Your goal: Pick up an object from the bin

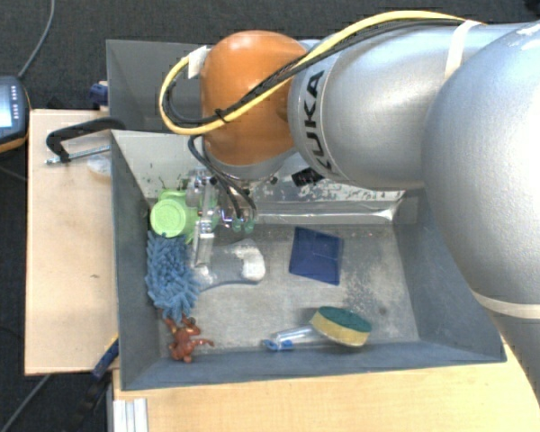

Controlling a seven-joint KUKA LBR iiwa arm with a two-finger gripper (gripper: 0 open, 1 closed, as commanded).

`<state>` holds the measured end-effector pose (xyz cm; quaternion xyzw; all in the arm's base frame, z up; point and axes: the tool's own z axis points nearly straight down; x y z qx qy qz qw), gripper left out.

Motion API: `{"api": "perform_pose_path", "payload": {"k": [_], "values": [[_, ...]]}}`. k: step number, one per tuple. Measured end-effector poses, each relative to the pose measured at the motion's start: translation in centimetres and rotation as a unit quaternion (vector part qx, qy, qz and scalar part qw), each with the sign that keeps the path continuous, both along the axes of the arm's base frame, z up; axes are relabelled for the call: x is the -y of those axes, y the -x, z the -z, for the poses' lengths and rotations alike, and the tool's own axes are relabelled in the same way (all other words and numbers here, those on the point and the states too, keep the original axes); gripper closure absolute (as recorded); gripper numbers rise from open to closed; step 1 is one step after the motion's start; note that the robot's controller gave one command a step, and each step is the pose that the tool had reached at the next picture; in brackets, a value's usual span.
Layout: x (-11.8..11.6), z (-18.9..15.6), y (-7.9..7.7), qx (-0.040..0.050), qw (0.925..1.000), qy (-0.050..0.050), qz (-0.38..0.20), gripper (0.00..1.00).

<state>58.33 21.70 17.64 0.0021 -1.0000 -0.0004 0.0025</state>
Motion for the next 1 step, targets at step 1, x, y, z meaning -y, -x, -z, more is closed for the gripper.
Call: {"api": "perform_pose_path", "payload": {"k": [1], "values": [[0.14,-0.55,-0.19,0.0040,1.0000,-0.001,0.002,1.00]]}}
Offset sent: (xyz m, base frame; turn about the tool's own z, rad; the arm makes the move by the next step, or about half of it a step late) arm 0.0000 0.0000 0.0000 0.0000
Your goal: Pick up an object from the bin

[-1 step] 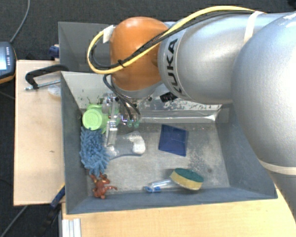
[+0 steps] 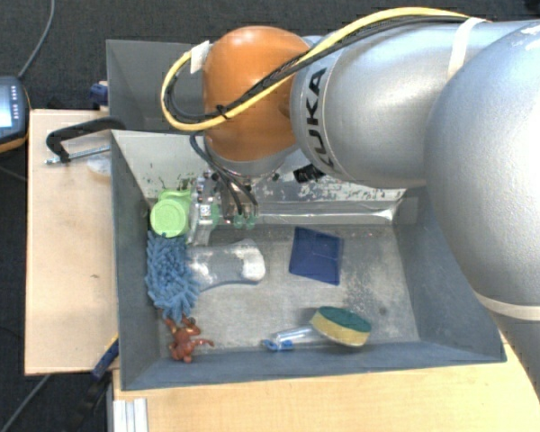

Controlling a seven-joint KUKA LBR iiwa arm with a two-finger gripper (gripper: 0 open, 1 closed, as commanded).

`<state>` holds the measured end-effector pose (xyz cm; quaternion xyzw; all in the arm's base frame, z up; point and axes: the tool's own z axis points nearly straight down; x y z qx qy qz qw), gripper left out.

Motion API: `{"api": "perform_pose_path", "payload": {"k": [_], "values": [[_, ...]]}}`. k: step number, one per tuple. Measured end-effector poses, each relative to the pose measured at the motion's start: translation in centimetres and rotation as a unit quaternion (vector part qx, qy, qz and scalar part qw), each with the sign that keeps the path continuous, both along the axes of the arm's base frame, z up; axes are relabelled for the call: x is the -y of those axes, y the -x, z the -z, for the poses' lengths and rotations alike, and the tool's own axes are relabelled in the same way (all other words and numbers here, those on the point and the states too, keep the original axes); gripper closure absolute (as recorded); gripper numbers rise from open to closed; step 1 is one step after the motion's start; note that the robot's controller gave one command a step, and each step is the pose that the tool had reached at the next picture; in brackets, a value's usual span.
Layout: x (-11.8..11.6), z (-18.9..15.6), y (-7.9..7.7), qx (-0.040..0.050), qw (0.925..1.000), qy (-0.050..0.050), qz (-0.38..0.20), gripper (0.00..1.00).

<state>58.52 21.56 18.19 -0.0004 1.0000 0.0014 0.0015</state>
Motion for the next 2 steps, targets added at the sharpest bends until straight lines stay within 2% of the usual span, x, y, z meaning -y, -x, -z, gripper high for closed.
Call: {"api": "perform_pose_path", "payload": {"k": [1,2], "values": [[1.1,0.8,-0.5,-0.0001,0.9931,-0.001,0.117,1.00],[3.9,-2.5,0.6,0.0023,0.9985,-0.001,0.055,1.00]]}}
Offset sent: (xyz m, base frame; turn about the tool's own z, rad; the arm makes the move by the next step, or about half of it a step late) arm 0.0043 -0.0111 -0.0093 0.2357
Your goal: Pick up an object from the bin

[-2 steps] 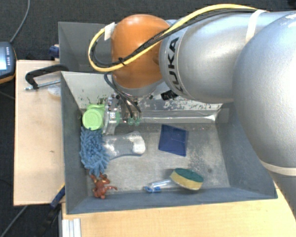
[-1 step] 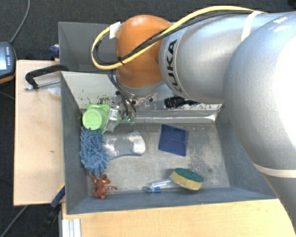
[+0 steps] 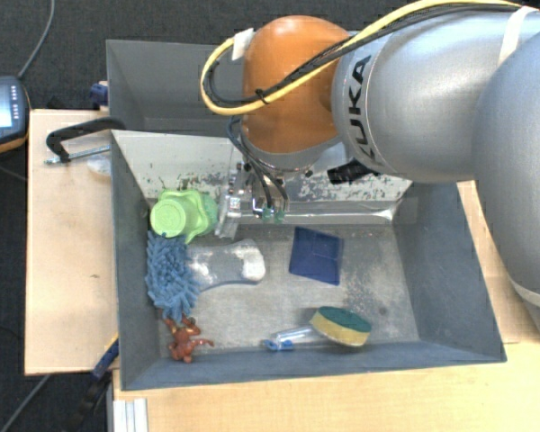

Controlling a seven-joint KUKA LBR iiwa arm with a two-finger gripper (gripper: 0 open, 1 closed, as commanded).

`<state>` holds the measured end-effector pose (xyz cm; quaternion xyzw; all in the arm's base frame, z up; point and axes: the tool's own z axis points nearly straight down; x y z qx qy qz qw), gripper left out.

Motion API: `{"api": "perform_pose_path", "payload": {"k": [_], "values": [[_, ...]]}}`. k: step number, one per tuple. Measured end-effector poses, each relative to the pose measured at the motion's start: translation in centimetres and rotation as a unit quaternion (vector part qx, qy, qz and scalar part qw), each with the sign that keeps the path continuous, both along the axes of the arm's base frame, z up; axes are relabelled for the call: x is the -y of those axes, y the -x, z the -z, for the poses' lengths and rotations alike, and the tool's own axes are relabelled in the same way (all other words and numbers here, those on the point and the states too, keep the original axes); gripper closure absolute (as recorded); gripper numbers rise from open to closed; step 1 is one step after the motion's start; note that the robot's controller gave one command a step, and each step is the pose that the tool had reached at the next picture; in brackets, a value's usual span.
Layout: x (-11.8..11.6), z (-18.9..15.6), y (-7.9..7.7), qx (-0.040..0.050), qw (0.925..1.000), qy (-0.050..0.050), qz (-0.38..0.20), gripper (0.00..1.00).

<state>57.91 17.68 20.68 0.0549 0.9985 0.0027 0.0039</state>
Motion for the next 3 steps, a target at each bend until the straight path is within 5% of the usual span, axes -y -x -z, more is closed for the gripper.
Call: {"api": "perform_pose_path", "payload": {"k": [1,2,3], "values": [[-1.89,-1.82,0.77,0.0046,0.9899,0.000,-0.142,1.00],[-1.81,-1.76,0.77,0.0038,0.9901,0.000,-0.140,0.00],[-1.80,-1.75,0.77,0.0037,0.9901,0.000,-0.140,1.00]]}}
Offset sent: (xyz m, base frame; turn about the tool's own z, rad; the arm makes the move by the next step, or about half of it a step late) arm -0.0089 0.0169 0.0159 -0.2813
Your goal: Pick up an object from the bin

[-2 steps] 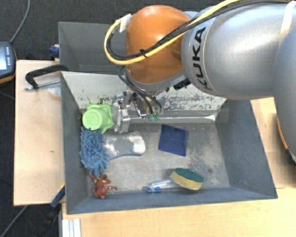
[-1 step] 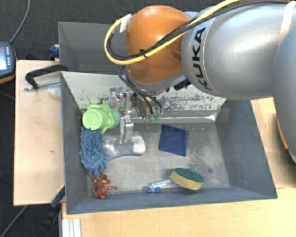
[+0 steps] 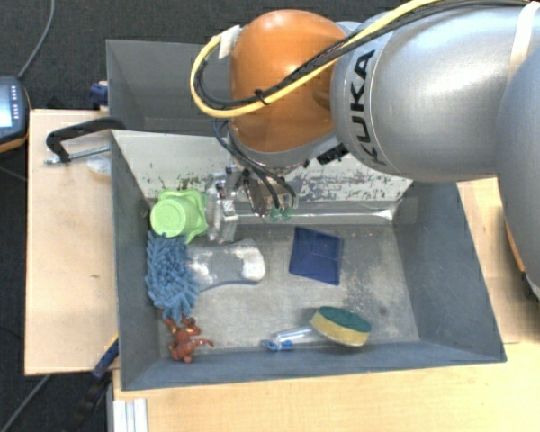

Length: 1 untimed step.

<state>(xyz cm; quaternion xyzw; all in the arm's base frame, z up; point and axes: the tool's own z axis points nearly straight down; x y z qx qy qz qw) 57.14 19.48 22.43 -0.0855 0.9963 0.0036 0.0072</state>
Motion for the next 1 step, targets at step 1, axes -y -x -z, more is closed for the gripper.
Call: {"api": "perform_pose_path", "payload": {"k": [1], "values": [[-1.31,7.47,1.39,-0.0029,0.9989,-0.001,0.048,1.00]]}}
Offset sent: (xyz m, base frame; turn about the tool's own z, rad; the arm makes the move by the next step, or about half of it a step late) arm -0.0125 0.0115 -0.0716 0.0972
